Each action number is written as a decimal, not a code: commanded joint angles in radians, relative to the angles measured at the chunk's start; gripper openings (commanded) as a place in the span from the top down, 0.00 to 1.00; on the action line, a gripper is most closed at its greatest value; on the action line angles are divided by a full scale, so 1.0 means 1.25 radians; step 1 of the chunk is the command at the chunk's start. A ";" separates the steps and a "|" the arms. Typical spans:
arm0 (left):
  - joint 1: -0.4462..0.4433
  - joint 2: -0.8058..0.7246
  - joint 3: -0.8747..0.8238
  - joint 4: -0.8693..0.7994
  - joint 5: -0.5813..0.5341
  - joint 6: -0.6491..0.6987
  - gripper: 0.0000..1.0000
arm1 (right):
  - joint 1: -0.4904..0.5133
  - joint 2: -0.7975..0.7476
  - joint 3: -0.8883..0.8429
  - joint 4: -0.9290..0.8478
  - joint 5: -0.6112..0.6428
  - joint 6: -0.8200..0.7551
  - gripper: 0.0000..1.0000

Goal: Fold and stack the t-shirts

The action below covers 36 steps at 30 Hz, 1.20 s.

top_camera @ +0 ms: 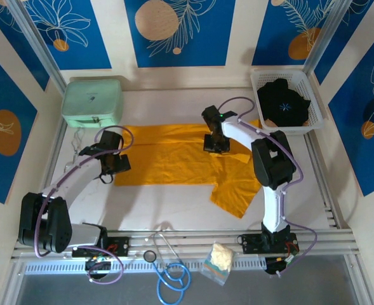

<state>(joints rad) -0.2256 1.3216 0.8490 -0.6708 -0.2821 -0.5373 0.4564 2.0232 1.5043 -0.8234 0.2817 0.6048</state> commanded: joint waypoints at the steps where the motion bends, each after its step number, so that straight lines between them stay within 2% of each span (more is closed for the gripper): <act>1: -0.006 0.008 -0.017 -0.015 0.001 -0.041 0.01 | 0.025 -0.007 -0.016 -0.012 0.036 0.096 0.99; 8: -0.005 0.027 -0.037 -0.057 -0.001 -0.093 0.01 | 0.045 -0.031 0.001 -0.064 0.070 0.118 0.80; 9: -0.004 0.035 -0.040 -0.058 0.000 -0.100 0.02 | 0.044 -0.045 0.003 -0.069 0.072 0.114 0.79; 12: 0.001 0.072 -0.046 -0.056 0.007 -0.118 0.07 | 0.045 -0.103 -0.002 -0.072 0.059 0.096 0.66; 14: 0.002 0.102 -0.047 -0.042 0.022 -0.130 0.11 | 0.045 -0.148 -0.017 -0.064 0.039 0.082 0.66; 17: 0.004 0.140 -0.052 -0.019 0.037 -0.158 0.19 | 0.045 -0.220 -0.049 -0.057 0.024 0.061 0.66; 20: 0.004 0.162 -0.055 -0.004 0.033 -0.183 0.30 | 0.039 -0.295 -0.093 -0.050 0.019 0.039 0.70; 26: 0.006 0.187 -0.052 0.013 0.037 -0.206 0.34 | 0.003 -0.421 -0.198 -0.024 -0.025 0.021 0.76; 31: 0.005 0.225 -0.039 0.036 0.045 -0.209 0.47 | -0.039 -0.489 -0.248 -0.011 -0.081 -0.001 0.85; 33: 0.007 0.233 -0.031 0.039 0.046 -0.204 0.56 | -0.055 -0.516 -0.250 -0.010 -0.110 -0.036 0.91; 36: 0.006 0.255 -0.013 0.042 0.053 -0.190 0.80 | -0.088 -0.572 -0.243 0.000 -0.161 -0.126 0.94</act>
<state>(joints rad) -0.2245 1.5856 0.8394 -0.6083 -0.2268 -0.7849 0.3717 1.3861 1.1942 -0.8421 0.1745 0.5556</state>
